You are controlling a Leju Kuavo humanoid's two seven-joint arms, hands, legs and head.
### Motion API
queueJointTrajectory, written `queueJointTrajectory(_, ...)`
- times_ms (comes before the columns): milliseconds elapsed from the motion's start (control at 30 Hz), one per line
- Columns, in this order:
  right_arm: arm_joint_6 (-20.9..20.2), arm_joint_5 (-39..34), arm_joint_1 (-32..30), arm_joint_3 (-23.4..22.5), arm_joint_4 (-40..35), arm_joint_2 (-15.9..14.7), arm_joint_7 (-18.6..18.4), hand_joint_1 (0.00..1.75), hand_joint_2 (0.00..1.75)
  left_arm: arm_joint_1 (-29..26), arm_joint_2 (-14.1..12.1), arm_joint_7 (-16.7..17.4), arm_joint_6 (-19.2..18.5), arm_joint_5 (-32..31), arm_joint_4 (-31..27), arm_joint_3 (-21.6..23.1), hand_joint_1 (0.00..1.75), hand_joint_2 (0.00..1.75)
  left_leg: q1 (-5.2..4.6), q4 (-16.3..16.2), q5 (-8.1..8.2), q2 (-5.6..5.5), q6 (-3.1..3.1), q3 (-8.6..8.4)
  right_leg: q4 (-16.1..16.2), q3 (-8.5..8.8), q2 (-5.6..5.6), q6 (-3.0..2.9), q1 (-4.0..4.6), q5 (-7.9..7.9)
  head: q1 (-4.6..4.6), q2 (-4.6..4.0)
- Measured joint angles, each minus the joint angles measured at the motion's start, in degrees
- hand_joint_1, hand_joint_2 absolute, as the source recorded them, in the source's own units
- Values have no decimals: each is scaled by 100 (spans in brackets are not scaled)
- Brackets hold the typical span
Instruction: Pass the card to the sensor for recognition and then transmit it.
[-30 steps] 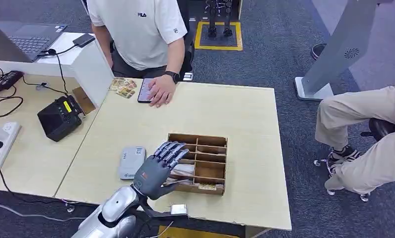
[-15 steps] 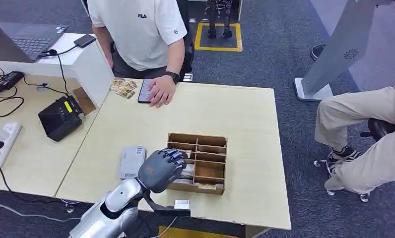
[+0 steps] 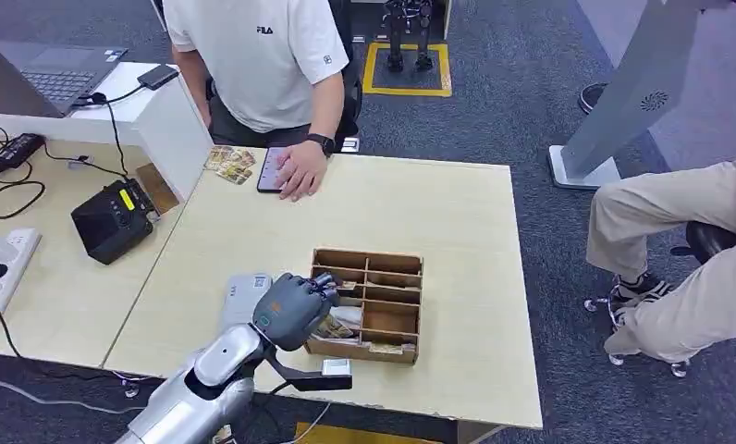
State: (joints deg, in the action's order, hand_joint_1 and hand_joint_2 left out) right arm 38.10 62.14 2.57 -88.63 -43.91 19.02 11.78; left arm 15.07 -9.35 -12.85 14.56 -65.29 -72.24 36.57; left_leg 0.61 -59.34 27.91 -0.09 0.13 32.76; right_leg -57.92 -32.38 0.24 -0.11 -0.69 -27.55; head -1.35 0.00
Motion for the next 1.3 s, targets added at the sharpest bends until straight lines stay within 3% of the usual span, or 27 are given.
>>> queueJointTrajectory(400, 0, -83, 1, 0, 2, 0, 18, 0, 175, -42, -2, 68, 39, 17, -2, 0, 175, 175, 1, 0, 0, 0, 0, 0, 0, 2, 0, 0, 0, 0, 0, 0)
queueJointTrajectory(433, 0, -85, 1, 0, 2, 0, 24, 0, 175, -47, -2, 68, 44, 20, -2, 0, 162, 175, 1, 0, 0, 0, 0, 0, 0, 2, 0, 0, 0, 0, 0, 0)
queueJointTrajectory(467, 0, -89, 1, 0, 2, 0, 26, 0, 175, -51, -2, 68, 50, 24, -2, 0, 106, 175, 1, 0, 0, 0, 0, 0, 0, 2, 0, 0, 0, 0, 0, 0)
queueJointTrajectory(500, 0, -94, 1, 0, 2, 0, 26, 0, 175, -54, 0, 70, 61, 31, -2, 0, 106, 175, 1, 0, 0, 0, 0, 0, 0, 2, 0, 0, 0, 0, 0, 0)
queueJointTrajectory(533, 0, -96, 1, 0, 2, 0, 28, 0, 175, -62, 0, 74, 72, 31, -2, 0, 40, 175, 1, 0, 0, 0, 0, 0, 0, 2, 0, 0, 0, 0, 0, 0)
queueJointTrajectory(567, 0, -94, 1, 0, 2, 0, 28, 0, 175, -68, 0, 79, 90, 31, -2, 0, 0, 175, 0, 0, 0, 0, 0, -1, 0, 2, 0, 0, 0, 0, 0, 0)
queueJointTrajectory(800, 0, -96, 6, 0, 13, 0, 35, 0, 175, -297, 15, 164, 427, -46, -4, 2, 0, 175, 0, 1, 0, -5, 0, 1, 0, -1, -6, 4, 0, -3, 2, 0)
queueJointTrajectory(1000, 0, -186, 5, 0, 39, 0, 92, 0, 175, -638, 83, 55, 1488, 26, -251, -6, 0, 175, -1, -1, -1, -2, 0, 4, 0, -6, -2, 1, 0, 0, 0, 0)
queueJointTrajectory(1300, 0, -267, 11, 0, 63, 2, 94, 0, 175, -956, 229, -234, 1987, 369, -581, -242, 0, 175, -1, -1, 0, -4, 0, 18, 1, -19, -4, 3, 0, -3, 0, 0)
